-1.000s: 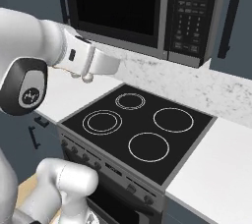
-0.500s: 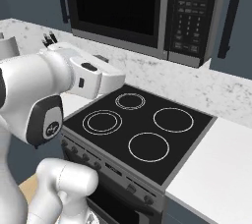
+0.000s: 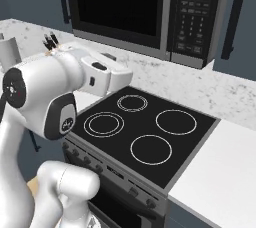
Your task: Pick the bell pepper from the sink and place it in the bowl. Then pick the bowl and place it in the microwave. Then close the microwave door and press the start button.
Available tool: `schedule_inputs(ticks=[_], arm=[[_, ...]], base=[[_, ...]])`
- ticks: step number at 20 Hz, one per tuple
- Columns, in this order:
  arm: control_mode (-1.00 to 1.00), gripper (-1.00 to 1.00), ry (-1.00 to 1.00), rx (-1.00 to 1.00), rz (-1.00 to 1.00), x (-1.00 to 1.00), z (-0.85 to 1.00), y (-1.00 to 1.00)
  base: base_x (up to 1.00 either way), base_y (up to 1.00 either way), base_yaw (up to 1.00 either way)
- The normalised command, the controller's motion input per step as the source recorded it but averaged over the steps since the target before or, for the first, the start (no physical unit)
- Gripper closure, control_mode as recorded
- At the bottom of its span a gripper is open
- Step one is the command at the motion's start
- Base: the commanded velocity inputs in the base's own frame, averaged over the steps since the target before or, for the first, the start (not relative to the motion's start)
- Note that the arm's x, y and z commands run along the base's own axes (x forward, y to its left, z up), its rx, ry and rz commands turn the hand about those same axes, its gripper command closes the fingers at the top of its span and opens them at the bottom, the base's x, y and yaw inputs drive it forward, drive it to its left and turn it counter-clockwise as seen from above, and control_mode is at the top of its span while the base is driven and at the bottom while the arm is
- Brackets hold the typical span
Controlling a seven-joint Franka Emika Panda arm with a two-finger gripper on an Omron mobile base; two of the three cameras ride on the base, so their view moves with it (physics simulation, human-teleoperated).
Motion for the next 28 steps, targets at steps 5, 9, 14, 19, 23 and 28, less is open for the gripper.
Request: schedule_inputs(ticks=[5,9,14,19,23,28], arm=[[-1.00,1.00,0.01,0.00,0.00,0.18,0.00,-0.37],[-1.00,1.00,0.00,0.00,0.00,0.05,0.00,-0.55],[-1.00,1.00,0.00,0.00,0.00,0.20,0.00,-0.29],[-1.00,1.00,0.01,0.00,0.00,0.37,0.00,-0.03],[-1.00,1.00,0.01,0.00,0.00,0.40,0.00,-0.03],[-1.00,1.00,0.05,0.00,0.00,0.34,0.00,-0.22]], base=[[0.00,0.00,0.00],[0.00,0.00,0.00],[0.00,0.00,0.00],[0.00,0.00,0.00],[0.00,0.00,0.00],[0.00,0.00,0.00]])
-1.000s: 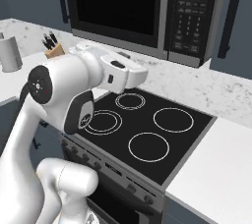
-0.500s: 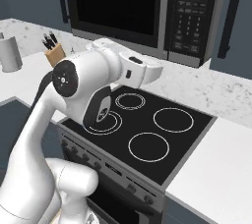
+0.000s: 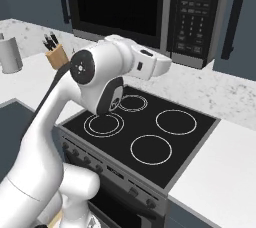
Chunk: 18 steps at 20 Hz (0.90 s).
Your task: Pick the bell pepper from the sink and place it in the bowl. Then pick the bowl and place it in the microwave. Then close the microwave door and press the start button.
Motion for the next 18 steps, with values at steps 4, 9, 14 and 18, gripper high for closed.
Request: schedule_inputs(ticks=[4,9,14,18], arm=[[-1.00,1.00,0.05,0.00,0.00,0.31,0.00,-0.30],[-1.00,1.00,0.01,0.00,0.00,0.27,0.00,-0.28],[-1.00,1.00,0.00,0.00,0.00,0.16,0.00,-0.19],[-1.00,1.00,0.00,0.00,0.00,0.19,0.00,-0.12]], base=[[0.00,0.00,0.00],[0.00,0.00,0.00],[0.00,0.00,0.00],[0.00,0.00,0.00]])
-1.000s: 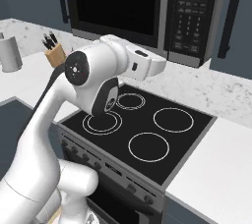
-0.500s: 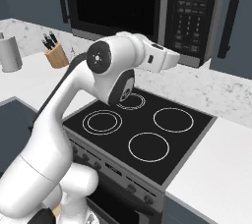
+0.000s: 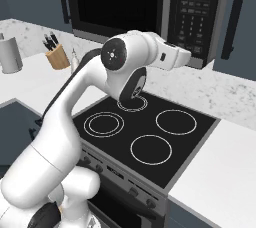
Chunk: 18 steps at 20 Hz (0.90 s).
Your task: Pick the bell pepper from the sink and place it in the bowl. Then pick the bowl and place it in the microwave. Then close the microwave door and press the start button.
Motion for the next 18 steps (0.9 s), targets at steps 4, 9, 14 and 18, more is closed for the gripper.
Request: schedule_inputs(ticks=[4,9,14,18], arm=[[-1.00,1.00,0.00,0.00,0.00,0.30,0.00,-0.08],[-1.00,1.00,0.00,0.00,0.00,0.17,-0.02,-0.05],[-1.00,1.00,0.01,0.00,0.00,0.00,-0.05,-0.17],[-1.00,1.00,0.03,0.00,0.00,0.00,-0.11,-0.11]], base=[[0.00,0.00,0.00],[0.00,0.00,0.00],[0.00,0.00,0.00],[0.00,0.00,0.00]])
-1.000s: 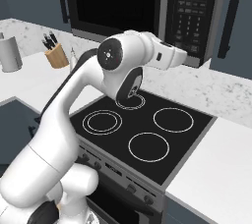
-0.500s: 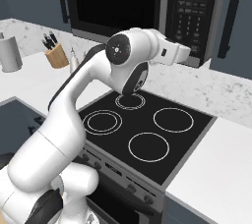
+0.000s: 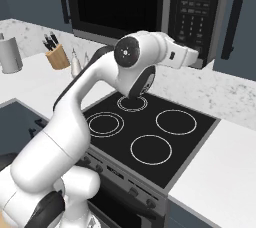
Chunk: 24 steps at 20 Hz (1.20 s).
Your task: Pick the bell pepper from the sink and place it in the bowl. Then pick the bowl and place it in the microwave. Then close the microwave door and press the start button.
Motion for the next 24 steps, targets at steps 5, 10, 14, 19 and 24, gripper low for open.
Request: schedule_inputs(ticks=[5,10,14,19,24], arm=[[-1.00,1.00,0.02,0.00,0.00,0.10,-0.16,0.00],[-1.00,1.00,0.00,0.00,0.00,0.19,-0.06,0.00],[-1.00,1.00,0.00,0.00,0.00,0.18,0.00,0.00],[-1.00,1.00,0.00,0.00,0.00,0.14,-0.06,0.00],[-1.00,1.00,0.00,0.00,0.00,0.13,-0.10,-0.04]], base=[[0.00,0.00,0.00],[0.00,0.00,0.00],[0.00,0.00,0.00],[0.00,0.00,0.00],[0.00,0.00,0.00]])
